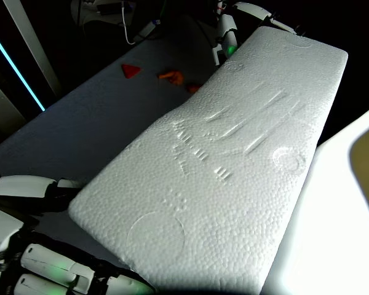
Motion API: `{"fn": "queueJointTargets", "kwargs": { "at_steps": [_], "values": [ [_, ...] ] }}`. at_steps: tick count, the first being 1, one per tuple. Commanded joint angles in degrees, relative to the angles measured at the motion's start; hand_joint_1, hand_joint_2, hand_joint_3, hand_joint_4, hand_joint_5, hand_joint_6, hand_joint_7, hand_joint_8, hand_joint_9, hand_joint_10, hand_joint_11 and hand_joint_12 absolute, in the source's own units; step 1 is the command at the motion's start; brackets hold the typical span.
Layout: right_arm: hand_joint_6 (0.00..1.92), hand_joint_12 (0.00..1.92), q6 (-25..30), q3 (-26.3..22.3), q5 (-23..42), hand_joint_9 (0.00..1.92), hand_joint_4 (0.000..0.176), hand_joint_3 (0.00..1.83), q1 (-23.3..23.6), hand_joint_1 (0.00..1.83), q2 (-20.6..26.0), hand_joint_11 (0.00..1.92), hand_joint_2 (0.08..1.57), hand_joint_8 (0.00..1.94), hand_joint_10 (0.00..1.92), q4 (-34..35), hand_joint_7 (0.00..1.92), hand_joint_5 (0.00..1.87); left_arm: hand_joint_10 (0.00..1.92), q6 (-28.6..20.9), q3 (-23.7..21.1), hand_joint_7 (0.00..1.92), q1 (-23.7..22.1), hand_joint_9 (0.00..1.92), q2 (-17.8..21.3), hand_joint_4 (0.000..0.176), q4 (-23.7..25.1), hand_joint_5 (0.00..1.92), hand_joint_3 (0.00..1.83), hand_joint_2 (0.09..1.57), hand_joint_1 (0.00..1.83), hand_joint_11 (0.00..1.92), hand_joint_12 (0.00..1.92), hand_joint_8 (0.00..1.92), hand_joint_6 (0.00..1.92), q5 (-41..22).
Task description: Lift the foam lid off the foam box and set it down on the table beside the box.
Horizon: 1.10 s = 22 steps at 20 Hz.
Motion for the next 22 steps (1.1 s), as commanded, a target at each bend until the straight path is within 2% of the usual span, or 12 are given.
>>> {"fn": "queueJointTargets", "kwargs": {
  "at_steps": [1, 2, 3, 4, 5, 7, 10, 13, 17, 19, 20, 22],
  "values": [
    [0.02, 1.73, 0.08, -0.81, 7.38, 0.0, 0.0, 0.01, -0.11, 0.55, 0.42, 0.0, 1.21, 0.3, 0.45, -5.8, 0.0, 0.02, 0.0, -0.02, -0.81, 0.0, -0.16, 0.0, 0.23, 0.042, 5.75, 0.05, 0.01, 1.17, 0.54, 0.0, 0.0, 0.0, 0.0, -7.98],
    [0.05, 1.7, 0.08, -1.35, 7.9, 0.0, 0.0, 0.01, -0.69, 0.54, 0.7, 0.0, 1.23, 0.33, 0.5, -6.18, 0.0, 0.02, 0.0, 0.28, -1.61, 0.0, 0.34, 0.0, 0.68, 0.042, 6.08, 0.05, 0.01, 1.17, 0.54, 0.0, 0.0, 0.0, 0.0, -8.47],
    [0.25, 1.87, 0.08, -2.03, 8.38, 0.0, 0.0, 0.0, -1.33, 0.52, 1.07, 0.0, 1.22, 0.43, 0.65, -6.73, 0.0, 0.0, 0.0, 0.59, -2.52, 0.0, 1.04, 0.0, 1.33, 0.042, 6.34, 0.05, 0.01, 1.18, 0.55, 0.0, 0.0, 0.0, 0.0, -9.14],
    [0.18, 1.88, 0.08, -2.47, 8.59, 0.0, 0.0, 0.0, -1.64, 0.52, 1.33, 0.0, 1.22, 0.34, 0.57, -7.2, 0.0, 0.0, 0.0, 0.66, -2.99, 0.0, 1.42, 0.0, 1.67, 0.036, 6.5, 0.05, 0.01, 1.18, 0.57, 0.0, 0.0, 0.0, 0.0, -9.51],
    [0.04, 1.84, 0.0, -3.11, 8.72, 0.0, 0.0, 0.0, -1.99, 0.52, 1.75, 0.0, 1.22, 0.15, 0.34, -7.88, 0.0, 0.0, 0.0, 0.73, -3.64, 0.0, 1.94, 0.0, 2.11, 0.024, 6.79, 0.04, 0.01, 1.19, 0.61, 0.0, 0.0, 0.0, 0.0, -9.9],
    [0.0, 1.59, -0.45, -4.91, 9.1, 0.0, 0.0, 0.0, -2.9, 0.51, 3.04, 0.0, 1.24, 0.0, 0.02, -9.43, 0.0, 0.0, 0.0, 1.16, -5.41, 0.0, 3.19, 0.0, 3.18, 0.026, 7.3, 0.03, 0.02, 1.2, 0.62, 0.0, 0.0, 0.0, 0.0, -11.07],
    [0.0, 1.53, -0.68, -6.39, 9.31, 0.02, 0.0, 0.0, -3.79, 0.55, 4.09, 0.0, 1.23, 0.0, 0.01, -10.8, 0.0, 0.0, 0.0, 1.95, -7.3, 0.0, 4.5, 0.0, 4.39, 0.038, 7.69, 0.03, 0.01, 1.19, 0.6, 0.0, 0.0, 0.0, 0.0, -12.03],
    [0.01, 1.54, -0.75, -7.97, 9.3, 0.0, 0.0, 0.0, -5.36, 0.53, 5.33, 0.0, 1.22, 0.0, 0.19, -11.73, 0.02, 0.01, 0.0, 1.96, -8.74, 0.0, 5.75, 0.0, 5.19, 0.026, 8.12, 0.04, 0.0, 1.17, 0.59, 0.0, 0.0, 0.0, 0.0, -12.39],
    [0.0, 1.51, -0.74, -10.19, 9.27, 0.01, 0.0, 0.01, -7.59, 0.49, 7.45, 0.0, 1.24, 0.0, 0.06, -12.88, 0.0, 0.0, 0.0, 2.23, -10.92, 0.0, 7.19, 0.0, 6.38, 0.031, 9.08, 0.05, 0.0, 1.16, 0.57, 0.0, 0.0, 0.0, 0.01, -12.74],
    [0.0, 1.58, -0.28, -10.71, 8.9, 0.0, 0.0, 0.0, -8.68, 0.46, 7.83, 0.0, 1.25, 0.0, 0.28, -13.33, 0.01, 0.0, 0.0, 2.29, -11.83, 0.0, 8.18, 0.0, 6.88, 0.041, 9.34, 0.04, 0.0, 1.15, 0.59, 0.0, 0.0, 0.0, 0.0, -12.85],
    [0.0, 1.52, -0.04, -10.92, 8.58, 0.0, 0.0, 0.0, -9.19, 0.45, 7.95, 0.0, 1.26, 0.0, 0.13, -13.5, 0.0, 0.0, 0.0, 2.29, -12.16, 0.0, 8.71, 0.0, 7.08, 0.041, 9.49, 0.03, 0.0, 1.16, 0.58, 0.0, 0.0, 0.0, 0.0, -12.75],
    [0.0, 1.48, 0.46, -11.22, 7.2, 0.0, 0.0, 0.0, -9.66, 0.44, 8.18, 0.0, 1.26, 0.0, 0.05, -14.1, 0.0, 0.0, 0.0, 2.28, -12.71, 0.0, 9.59, 0.0, 7.31, 0.041, 9.54, 0.04, 0.0, 1.15, 0.52, 0.0, 0.0, 0.0, 0.0, -12.72]
  ]
}}
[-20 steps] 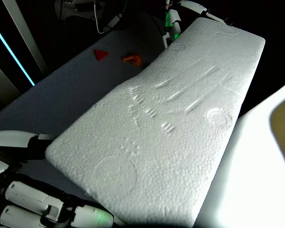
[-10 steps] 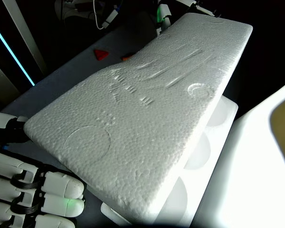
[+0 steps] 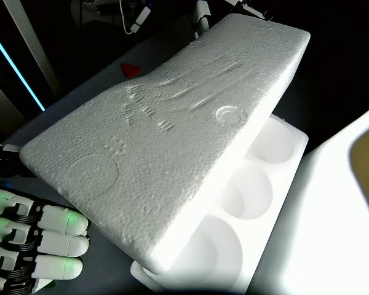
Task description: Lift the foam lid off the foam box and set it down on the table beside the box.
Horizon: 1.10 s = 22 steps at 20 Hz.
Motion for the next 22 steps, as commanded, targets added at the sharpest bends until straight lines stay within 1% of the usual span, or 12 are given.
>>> {"fn": "queueJointTargets", "kwargs": {
  "at_steps": [1, 3, 4, 6, 7, 8, 10, 13, 14, 16, 19, 22],
  "values": [
    [0.0, 1.27, 0.47, -0.82, 5.2, 0.0, 0.0, 0.0, 0.25, 0.47, 0.05, 0.0, 1.28, 0.0, 0.01, -8.92, 0.0, 0.0, 0.0, -0.08, -0.91, 0.0, -0.31, 0.0, -0.06, 0.046, 9.44, 0.04, 0.0, 1.15, 0.49, 0.0, 0.0, 0.0, 0.01, -7.13],
    [0.0, 1.27, 0.88, -1.05, 4.2, 0.04, 0.0, 0.0, -0.5, 0.44, 0.05, 0.0, 1.3, 0.0, 0.03, -9.29, 0.0, 0.0, 0.0, -0.25, -1.43, 0.0, 0.48, 0.0, 0.32, 0.031, 10.0, 0.05, 0.0, 1.16, 0.51, 0.0, 0.0, 0.0, 0.01, -6.44],
    [0.0, 1.25, 1.16, -1.19, 3.8, 0.03, 0.0, 0.0, -0.96, 0.4, 0.05, 0.0, 1.29, 0.0, 0.03, -9.49, 0.0, 0.0, 0.0, -0.38, -1.86, 0.0, 0.89, 0.0, 0.57, 0.039, 10.4, 0.05, 0.0, 1.16, 0.52, 0.0, 0.0, 0.0, 0.01, -5.99],
    [0.0, 0.89, 1.68, -1.6, 3.59, 0.0, 0.0, 0.0, -1.84, 0.36, 0.18, 0.0, 1.26, 0.0, 0.0, -9.77, 0.0, 0.0, 0.0, -0.63, -2.79, 0.0, 2.15, 0.0, 0.91, 0.045, 10.61, 0.04, 0.0, 1.17, 0.52, 0.0, 0.0, 0.0, 0.0, -5.99],
    [0.0, 0.85, 1.87, -1.93, 3.46, 0.0, 0.0, 0.0, -2.2, 0.37, 0.41, 0.0, 1.25, 0.0, 0.0, -10.07, 0.0, 0.0, 0.0, -0.93, -3.17, 0.0, 2.81, 0.0, 0.92, 0.041, 10.74, 0.04, 0.0, 1.17, 0.53, 0.0, 0.0, 0.0, 0.0, -5.86],
    [0.0, 0.65, 2.1, -2.26, 3.25, 0.0, 0.0, 0.0, -2.62, 0.35, 0.67, 0.0, 1.25, 0.0, 0.0, -10.52, 0.0, 0.0, 0.0, -1.0, -3.61, 0.0, 3.46, 0.0, 0.98, 0.051, 10.76, 0.03, 0.0, 1.16, 0.5, 0.0, 0.0, 0.0, 0.0, -5.77],
    [0.0, 0.07, 2.49, -2.78, 2.55, 0.0, 0.0, 0.0, -3.32, 0.34, 1.04, 0.0, 1.25, 0.0, 0.0, -11.26, 0.0, 0.0, 0.0, -1.33, -4.56, 0.0, 4.89, 0.0, 1.15, 0.051, 10.76, 0.04, 0.0, 1.16, 0.5, 0.0, 0.0, 0.0, 0.0, -6.16],
    [0.0, 0.0, 3.37, -3.15, 2.34, 0.0, 0.0, 0.0, -4.47, 0.33, 1.22, 0.0, 1.24, 0.0, 0.0, -11.72, 0.0, 0.0, 0.0, -1.9, -5.86, 0.0, 7.16, 0.0, 1.21, 0.057, 11.05, 0.03, 0.0, 1.15, 0.47, 0.0, 0.0, 0.0, 0.0, -6.52],
    [0.0, 0.0, 3.5, -3.21, 2.29, 0.0, 0.0, 0.0, -4.67, 0.34, 1.23, 0.0, 1.24, 0.0, 0.0, -11.77, 0.0, 0.0, 0.0, -2.09, -6.11, 0.0, 7.71, 0.0, 1.15, 0.051, 11.01, 0.03, 0.0, 1.14, 0.47, 0.0, 0.0, 0.0, 0.0, -6.67],
    [0.0, 0.0, 3.98, -3.51, 2.2, 0.0, 0.0, 0.01, -5.3, 0.34, 1.29, 0.0, 1.28, 0.0, 0.0, -11.82, 0.0, 0.0, 0.0, -2.67, -6.41, 0.0, 8.53, 0.0, 1.03, 0.06, 10.99, 0.01, 0.0, 1.16, 0.47, 0.0, 0.0, 0.0, 0.0, -7.07],
    [0.0, 0.0, 4.49, -4.02, 2.21, 0.0, 0.0, 0.01, -7.02, 0.33, 1.48, 0.0, 1.27, 0.0, 0.0, -11.6, 0.0, 0.0, 0.0, -3.25, -6.5, 0.0, 9.61, 0.0, 0.43, 0.059, 10.92, 0.0, 0.01, 1.17, 0.43, 0.0, 0.0, 0.0, 0.0, -6.87],
    [0.0, 0.0, 4.63, -4.09, 2.2, 0.0, 0.0, 0.0, -8.12, 0.3, 1.29, 0.0, 1.24, 0.0, 0.0, -10.86, 0.0, 0.0, 0.0, -4.25, -6.3, 0.0, 10.82, 0.0, -0.61, 0.047, 10.56, 0.0, 0.01, 1.17, 0.39, 0.0, 0.0, 0.0, 0.0, -6.93]
  ]
}}
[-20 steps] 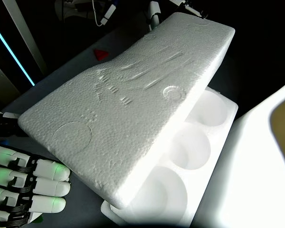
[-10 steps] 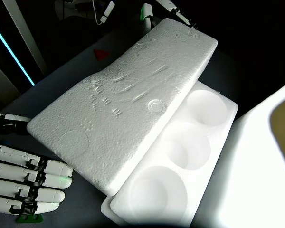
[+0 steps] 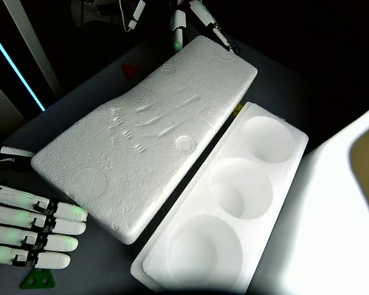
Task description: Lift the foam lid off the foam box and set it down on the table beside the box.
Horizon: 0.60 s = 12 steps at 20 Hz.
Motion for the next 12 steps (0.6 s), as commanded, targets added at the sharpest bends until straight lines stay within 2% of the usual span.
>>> {"fn": "queueJointTargets", "kwargs": {
  "at_steps": [1, 3, 5, 8, 9, 10, 11, 12],
  "values": [
    [0.0, 0.0, 0.52, -0.93, 7.98, 0.0, 0.0, 0.0, 0.11, 0.32, -0.46, 0.0, 1.24, 0.0, 0.0, -7.68, 0.0, 0.0, 0.0, -0.32, -0.73, 0.0, -0.66, 0.0, -0.78, 0.063, 10.08, 0.0, 0.01, 1.18, 0.39, 0.0, 0.0, 0.0, 0.0, -8.23],
    [0.0, 0.0, 0.6, -0.75, 7.98, 0.0, 0.0, 0.0, -1.08, 0.35, -0.48, 0.0, 1.25, 0.0, 0.0, -6.9, 0.0, 0.0, 0.0, -0.54, -0.2, 0.0, -0.61, 0.0, -1.47, 0.058, 9.94, 0.0, 0.0, 1.18, 0.36, 0.01, 0.0, 0.0, 0.0, -7.29],
    [0.0, 0.0, 0.69, -0.23, 7.92, 0.0, 0.0, 0.0, -1.54, 0.36, -1.03, 0.0, 1.25, 0.0, 0.0, -6.11, 0.0, 0.0, 0.0, -0.81, 0.64, 0.0, -0.68, 0.0, -2.3, 0.079, 9.79, 0.0, 0.0, 1.16, 0.36, 0.01, 0.01, 0.0, 0.0, -6.12],
    [0.0, 0.0, 1.07, 1.65, 6.84, 0.0, 0.0, 0.0, -1.73, 0.37, -3.52, 0.0, 1.24, 0.0, 0.0, -4.95, 0.0, 0.0, 0.0, -1.11, 1.77, 0.0, -0.86, 0.0, -3.36, 0.097, 9.24, 0.0, 0.0, 1.17, 0.37, 0.0, 0.0, 0.0, 0.0, -4.92],
    [0.0, 0.02, 1.16, 2.25, 6.13, 0.0, 0.0, 0.0, -1.73, 0.34, -4.36, 0.05, 1.23, 0.0, 0.0, -4.63, 0.0, 0.0, 0.0, -1.11, 2.14, 0.0, -0.93, 0.0, -3.54, 0.076, 9.04, 0.0, 0.0, 1.17, 0.38, 0.0, 0.0, 0.0, 0.0, -4.45],
    [0.0, 0.3, 1.58, 2.95, 5.54, 0.0, 0.0, 0.0, -1.73, 0.34, -5.23, 0.01, 1.23, 0.0, 0.0, -4.46, 0.0, 0.0, 0.0, -1.1, 2.46, 0.0, -0.99, 0.0, -3.67, 0.047, 8.84, 0.0, 0.0, 1.17, 0.37, 0.01, 0.0, 0.0, 0.0, -3.96],
    [0.0, 0.36, 1.8, 3.42, 5.14, 0.0, 0.0, 0.01, -1.72, 0.37, -5.83, 0.0, 1.24, 0.0, 0.0, -4.36, 0.0, 0.0, 0.0, -1.1, 2.7, 0.0, -1.03, 0.0, -3.75, 0.036, 8.75, 0.0, 0.0, 1.16, 0.37, 0.01, 0.01, 0.0, 0.0, -3.54],
    [0.0, 0.57, 1.8, 3.85, 4.56, 0.0, 0.0, 0.0, -1.72, 0.37, -6.34, 0.0, 1.24, 0.0, 0.0, -3.92, 0.0, 0.0, 0.0, -0.98, 2.99, 0.0, -1.07, 0.0, -3.9, 0.025, 8.54, 0.0, 0.0, 1.17, 0.38, 0.01, 0.01, 0.0, 0.0, -3.04]
  ]
}}
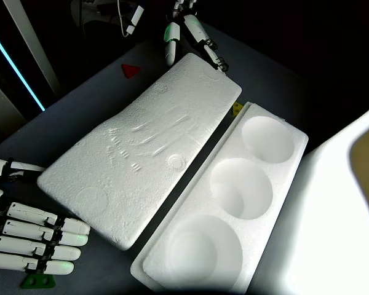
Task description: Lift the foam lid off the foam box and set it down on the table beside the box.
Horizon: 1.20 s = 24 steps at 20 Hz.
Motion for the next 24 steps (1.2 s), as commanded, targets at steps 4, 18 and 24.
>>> {"fn": "queueJointTargets", "kwargs": {
  "at_steps": [4, 18, 24],
  "values": [
    [0.0, 0.72, 0.65, 0.12, 6.61, 0.0, 0.0, 0.0, 0.03, 0.39, -0.64, 0.0, 1.25, 0.0, 0.0, -4.92, 0.0, 0.0, 0.0, -0.56, 0.14, 0.0, -0.99, 0.0, -1.32, 0.01, 6.63, 0.0, 0.0, 1.17, 0.4, 0.01, 0.01, 0.0, 0.0, -6.55],
    [0.0, 1.45, -2.67, -0.93, 7.29, 0.0, 0.0, 0.0, -1.44, 0.48, 1.68, 0.0, 1.18, 0.0, 0.0, -0.41, 0.0, 0.0, 0.0, 0.55, 0.37, 0.0, 1.82, 0.0, -0.26, 0.002, 2.2, 0.0, 0.0, 1.1, 0.4, 0.0, 0.22, 0.0, 0.0, -7.13],
    [0.0, 0.01, -3.72, -1.31, 8.0, 0.0, 0.0, 0.0, -2.1, 0.59, 2.42, 0.0, 1.24, 0.0, 0.0, 1.34, 0.0, 0.0, 0.0, 1.05, 0.17, 0.0, 2.68, 0.0, 0.43, 0.018, 1.01, 0.0, 0.0, 1.08, 0.4, 0.0, 0.03, 0.0, 0.0, -7.95]
  ]
}}
